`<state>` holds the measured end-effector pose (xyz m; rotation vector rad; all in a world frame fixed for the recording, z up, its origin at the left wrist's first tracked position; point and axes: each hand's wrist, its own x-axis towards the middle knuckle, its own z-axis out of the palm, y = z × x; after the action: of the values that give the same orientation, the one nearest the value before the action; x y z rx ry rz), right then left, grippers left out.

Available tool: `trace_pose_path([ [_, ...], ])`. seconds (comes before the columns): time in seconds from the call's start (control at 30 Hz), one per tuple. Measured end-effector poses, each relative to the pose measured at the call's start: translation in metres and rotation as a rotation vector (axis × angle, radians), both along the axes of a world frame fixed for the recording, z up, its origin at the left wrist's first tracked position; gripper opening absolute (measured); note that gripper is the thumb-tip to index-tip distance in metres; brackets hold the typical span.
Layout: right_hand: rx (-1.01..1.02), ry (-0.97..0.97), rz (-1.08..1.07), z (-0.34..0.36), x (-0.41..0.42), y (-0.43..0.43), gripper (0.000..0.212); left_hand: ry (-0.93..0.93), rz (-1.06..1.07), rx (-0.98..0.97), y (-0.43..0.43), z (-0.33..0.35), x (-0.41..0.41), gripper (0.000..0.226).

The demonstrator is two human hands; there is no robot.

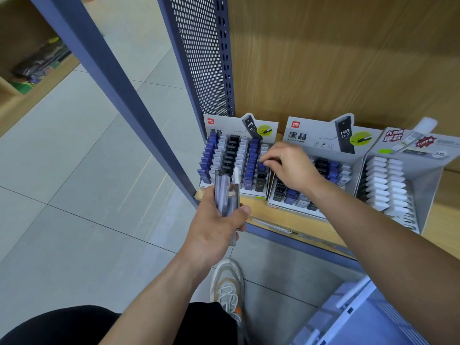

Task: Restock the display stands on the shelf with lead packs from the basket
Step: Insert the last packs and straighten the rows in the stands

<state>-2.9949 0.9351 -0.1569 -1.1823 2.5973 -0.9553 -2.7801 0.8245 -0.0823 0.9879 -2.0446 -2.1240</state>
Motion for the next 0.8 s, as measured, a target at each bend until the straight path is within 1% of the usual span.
trace_pose_path([
  [0.13, -0.017, -0.043, -0.053, 0.001, 0.001, 0.006, 0.014, 0.004, -0.01, -0.01, 0.001, 0.0, -0.001, 0.03],
  [0.27, -0.174, -0.182, -0.165, 0.03, 0.024, 0.014, 0.014, 0.027, -0.027, 0.007, 0.004, 0.001, -0.003, 0.029],
  [0.33, -0.23, -0.386, -0.131, 0.051, 0.045, 0.016, 0.013, 0.032, -0.047, -0.004, 0.005, 0.001, -0.003, 0.029],
  [0.4, -0.226, -0.625, -0.055, 0.069, 0.063, 0.016, 0.016, 0.036, -0.071, 0.003, 0.008, 0.003, -0.003, 0.03],
  [0.47, -0.198, -0.741, 0.004, 0.08, 0.073, 0.015, 0.019, 0.046, -0.106, 0.024, 0.013, 0.008, -0.003, 0.031],
  [0.63, -0.252, -0.837, -0.015, 0.091, 0.074, 0.02, 0.011, 0.084, -0.159, 0.052, 0.02, 0.014, -0.004, 0.036],
  [0.8, -0.331, -0.885, -0.046, 0.094, 0.067, 0.038, 0.022, 0.091, -0.156, 0.053, 0.021, 0.013, -0.006, 0.034],
])
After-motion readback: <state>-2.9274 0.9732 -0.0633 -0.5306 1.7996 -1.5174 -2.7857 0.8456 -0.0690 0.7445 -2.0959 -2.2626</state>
